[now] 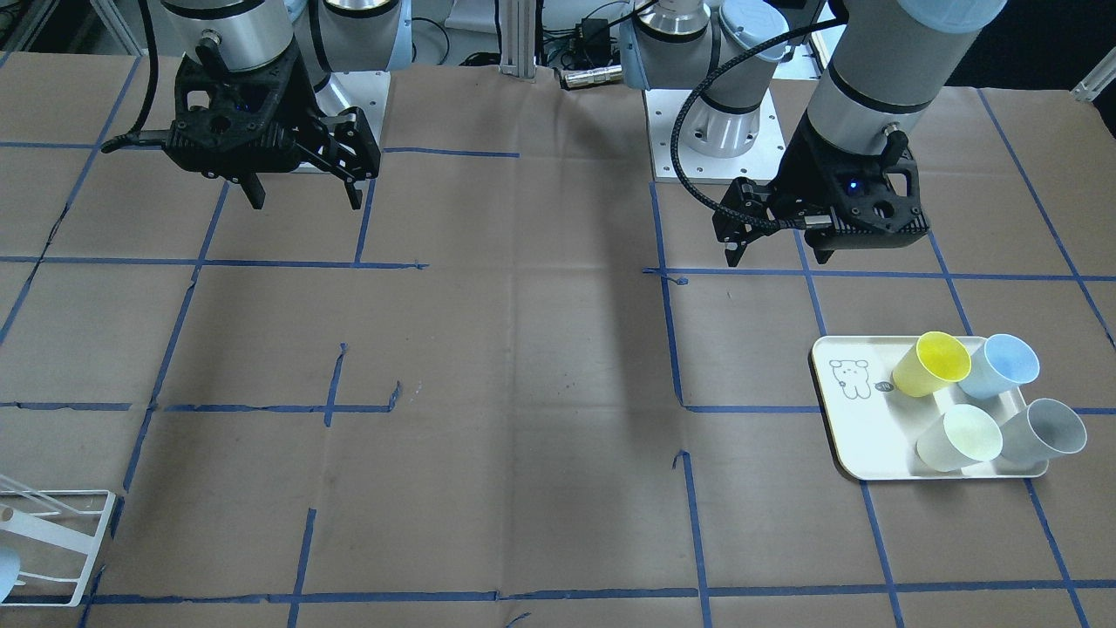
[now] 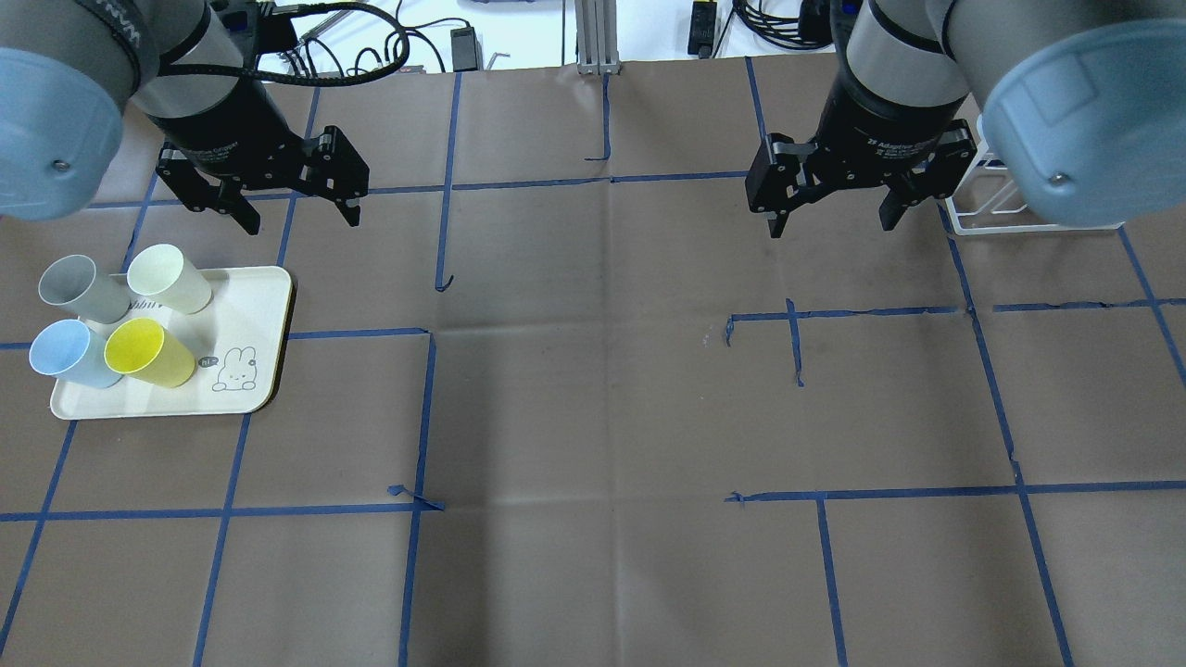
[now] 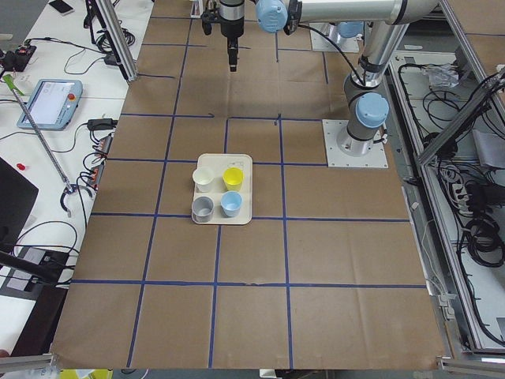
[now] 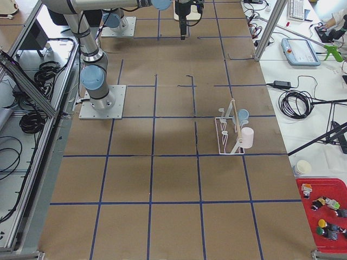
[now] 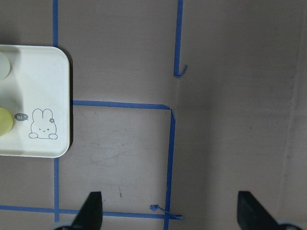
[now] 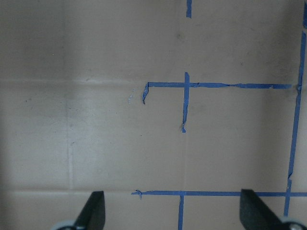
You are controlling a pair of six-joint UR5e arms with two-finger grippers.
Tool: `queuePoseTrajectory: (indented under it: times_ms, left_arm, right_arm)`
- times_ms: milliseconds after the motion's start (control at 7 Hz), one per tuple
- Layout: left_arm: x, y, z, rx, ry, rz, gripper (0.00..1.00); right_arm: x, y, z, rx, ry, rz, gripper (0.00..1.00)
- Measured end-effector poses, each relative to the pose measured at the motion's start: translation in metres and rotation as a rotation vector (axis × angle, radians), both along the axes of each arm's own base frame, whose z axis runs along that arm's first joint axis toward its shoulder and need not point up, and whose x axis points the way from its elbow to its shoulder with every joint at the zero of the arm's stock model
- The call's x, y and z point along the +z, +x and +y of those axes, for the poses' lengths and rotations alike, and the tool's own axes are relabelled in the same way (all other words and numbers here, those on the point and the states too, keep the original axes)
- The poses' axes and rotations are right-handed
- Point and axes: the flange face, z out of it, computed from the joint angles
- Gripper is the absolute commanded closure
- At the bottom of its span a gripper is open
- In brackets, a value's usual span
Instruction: Transfer IKEA cup to right arm and place on rack
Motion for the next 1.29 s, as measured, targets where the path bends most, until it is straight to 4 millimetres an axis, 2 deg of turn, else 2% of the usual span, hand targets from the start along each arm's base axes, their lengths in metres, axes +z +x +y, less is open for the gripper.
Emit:
queuePoseTrajectory:
  times_ms: [571,1000,1286]
  left_arm:
    - [0.000,-0.002,0.000,0.009,0.000,0.008,0.00]
    - [0.000,-0.002,0.000,0.009,0.000,0.008,0.00]
    - [0.000,-0.002,0.000,0.009,0.001,0.008,0.00]
  right_arm:
    - [-0.002,-0.024,-0.002,-0.046,0.007,-0.008,0.00]
    - [0.004,-0.023,0.002,-0.048,-0.006,-0.009,0.00]
    - [0.011,-0.012,0.010,-0.029,-0.022,-0.009,0.00]
